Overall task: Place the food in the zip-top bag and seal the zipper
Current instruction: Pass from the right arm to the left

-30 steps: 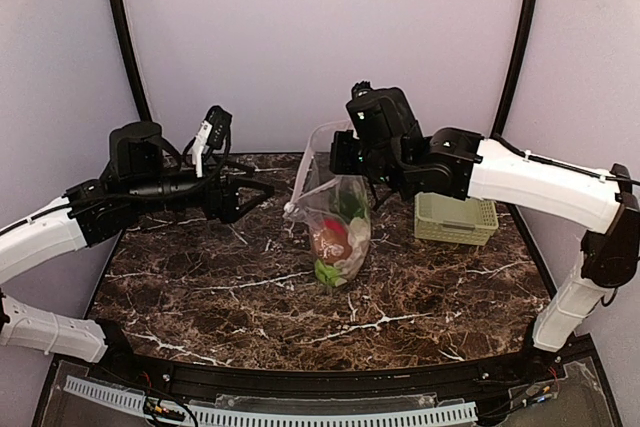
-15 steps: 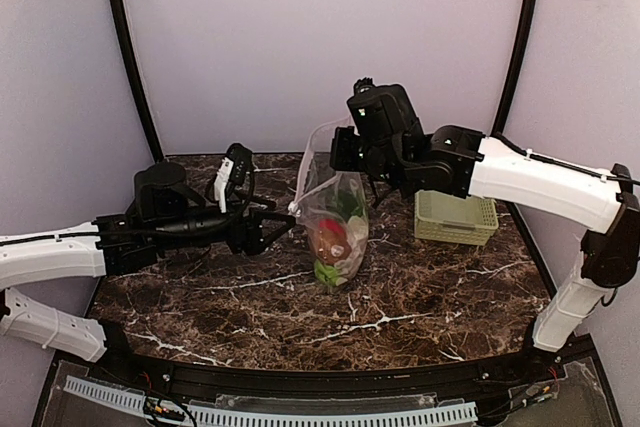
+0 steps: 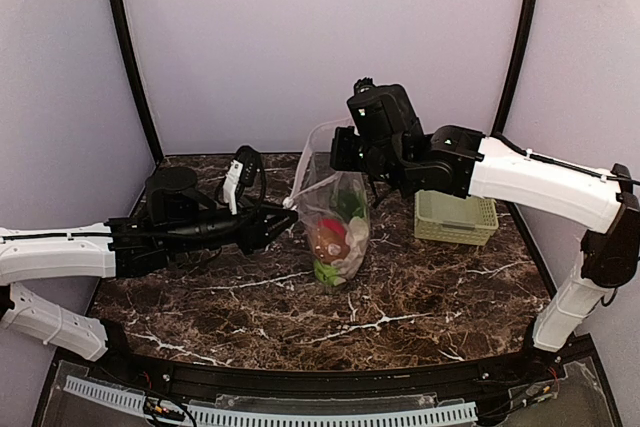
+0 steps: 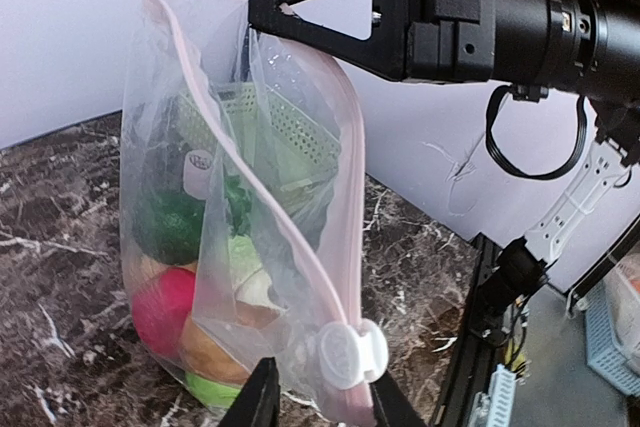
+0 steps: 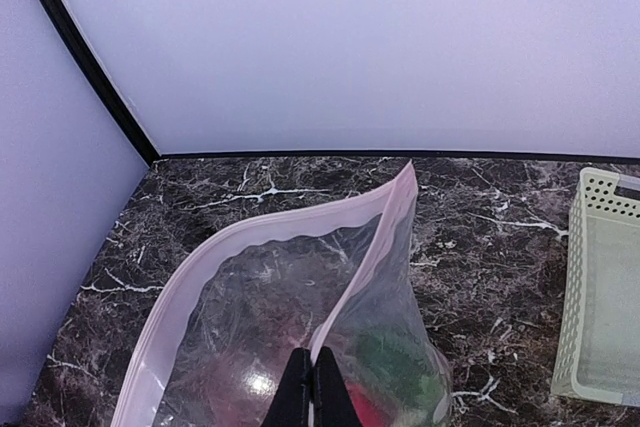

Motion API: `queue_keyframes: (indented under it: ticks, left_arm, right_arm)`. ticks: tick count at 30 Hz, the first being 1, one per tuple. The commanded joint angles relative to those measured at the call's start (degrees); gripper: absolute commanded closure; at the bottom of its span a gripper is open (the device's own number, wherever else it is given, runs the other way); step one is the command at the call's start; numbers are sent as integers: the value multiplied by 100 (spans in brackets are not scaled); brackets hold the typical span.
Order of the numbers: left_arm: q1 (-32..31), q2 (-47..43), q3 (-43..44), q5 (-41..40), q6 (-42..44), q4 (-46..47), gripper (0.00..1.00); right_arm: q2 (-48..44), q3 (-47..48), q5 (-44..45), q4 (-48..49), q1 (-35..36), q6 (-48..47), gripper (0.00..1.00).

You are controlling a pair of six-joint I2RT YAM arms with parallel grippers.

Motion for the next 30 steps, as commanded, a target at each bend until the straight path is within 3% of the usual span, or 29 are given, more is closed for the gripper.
queue_keyframes:
  ticks: [1,8,17,23,25,28,30]
  left_arm:
    - [-28,31,24,-61,-3,101,77]
    - [-27,-44,66,-213,60,-91,99]
    - [-11,-187,1046,-211,853,-1243,99]
    - [159,344,2162,1138,1559,-2274,99]
    - [248,556,2422,1739,1838,-2571,99]
    - [387,663,2688,2433,2439,-3115,99]
    - [421,727,2838,2655,2819,-3566,99]
  right_arm:
    - [17,109,152,123,48,28,100]
    - [-98,26,261,122,32,12,100]
    - [-908,-494,254,173,47,-453,100]
    - [-1630,-893,-134,-209,44,-676,91]
    - [-1861,-1066,-202,-329,45,-671,84]
    - [-2229,-1333,-299,-415,47,-901,49]
    - [-2443,-1390,-568,-453,27,-1192,36]
